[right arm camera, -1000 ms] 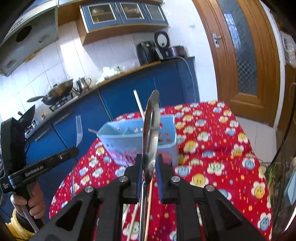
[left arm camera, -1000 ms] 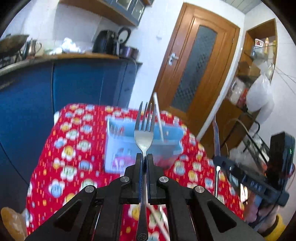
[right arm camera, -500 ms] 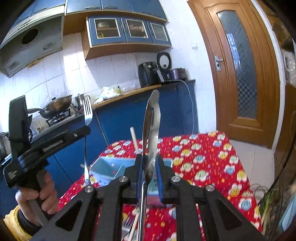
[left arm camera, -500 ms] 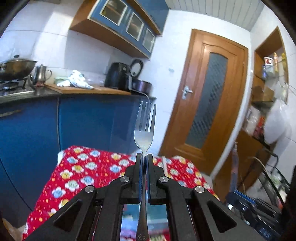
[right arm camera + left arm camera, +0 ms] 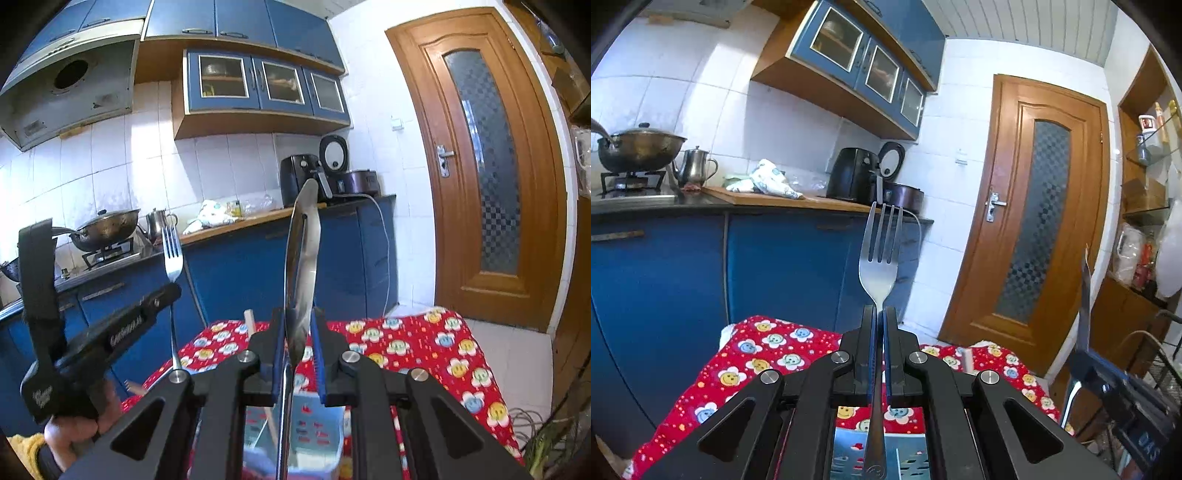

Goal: Organize utensils
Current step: 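Carry the steel fork into the caddy with the left tool while the right tool inserts the steel knife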

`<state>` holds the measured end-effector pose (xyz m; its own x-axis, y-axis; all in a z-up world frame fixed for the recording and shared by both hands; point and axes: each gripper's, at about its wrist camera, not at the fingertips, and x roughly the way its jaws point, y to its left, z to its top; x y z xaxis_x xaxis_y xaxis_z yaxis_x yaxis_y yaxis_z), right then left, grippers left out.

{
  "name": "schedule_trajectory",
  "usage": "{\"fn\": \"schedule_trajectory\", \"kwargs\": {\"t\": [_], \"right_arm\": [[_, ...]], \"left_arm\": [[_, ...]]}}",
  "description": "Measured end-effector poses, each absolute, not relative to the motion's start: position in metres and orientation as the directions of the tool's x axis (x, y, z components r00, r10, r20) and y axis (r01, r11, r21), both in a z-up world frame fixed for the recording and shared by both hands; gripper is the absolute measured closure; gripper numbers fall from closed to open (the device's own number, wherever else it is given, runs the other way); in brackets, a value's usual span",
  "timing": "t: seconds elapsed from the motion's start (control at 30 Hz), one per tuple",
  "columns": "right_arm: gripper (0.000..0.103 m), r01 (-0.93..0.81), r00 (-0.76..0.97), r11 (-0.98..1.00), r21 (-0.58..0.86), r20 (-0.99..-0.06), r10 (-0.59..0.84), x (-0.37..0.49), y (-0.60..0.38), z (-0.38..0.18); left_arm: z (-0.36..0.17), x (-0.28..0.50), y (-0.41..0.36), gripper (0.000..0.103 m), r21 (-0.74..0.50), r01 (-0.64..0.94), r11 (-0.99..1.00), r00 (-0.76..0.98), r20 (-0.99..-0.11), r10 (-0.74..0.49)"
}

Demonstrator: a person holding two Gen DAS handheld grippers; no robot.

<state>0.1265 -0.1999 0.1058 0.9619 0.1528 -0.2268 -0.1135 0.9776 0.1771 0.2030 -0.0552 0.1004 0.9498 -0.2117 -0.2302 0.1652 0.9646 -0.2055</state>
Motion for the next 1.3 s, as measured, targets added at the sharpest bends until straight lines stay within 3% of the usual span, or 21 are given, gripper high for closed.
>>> {"fn": "schedule_trajectory", "kwargs": {"t": [0.27,0.5,0.7,0.8,0.87,1.3], "right_arm": [[0.087,-0.087,0.972,0.993,0.081,-0.212,0.103,0.149,-0.189,0.080],[0.087,-0.088,0.960,0.995,0.054,-0.260,0.100,0.151,-0.186,0.063],[0.086,-0.107,0.945,0.992,0.068,-0.302,0.122,0.145,-0.186,0.062],[0.073,-0.105,0.946,0.991,0.079,-0.301,0.124,0.140,-0.188,0.065],[0.072,-0.107,0.946,0.990,0.095,-0.298,0.131,0.133,-0.190,0.069],[0.069,-0.091,0.953,0.989,0.120,-0.276,0.122,0.073,-0.193,0.101]], "left_arm": [[0.079,0.210,-0.057,0.099,-0.180,0.167,0.969,0.944,-0.254,-0.210],[0.066,0.215,-0.056,0.099,-0.192,0.174,0.966,0.924,-0.309,-0.228],[0.067,0.211,-0.056,0.089,-0.200,0.191,0.961,0.911,-0.328,-0.249],[0.073,0.204,-0.058,0.080,-0.194,0.209,0.958,0.907,-0.327,-0.264],[0.076,0.199,-0.058,0.076,-0.199,0.222,0.954,0.902,-0.329,-0.279],[0.096,0.155,-0.039,0.075,-0.251,0.269,0.930,0.858,-0.377,-0.350]]}}
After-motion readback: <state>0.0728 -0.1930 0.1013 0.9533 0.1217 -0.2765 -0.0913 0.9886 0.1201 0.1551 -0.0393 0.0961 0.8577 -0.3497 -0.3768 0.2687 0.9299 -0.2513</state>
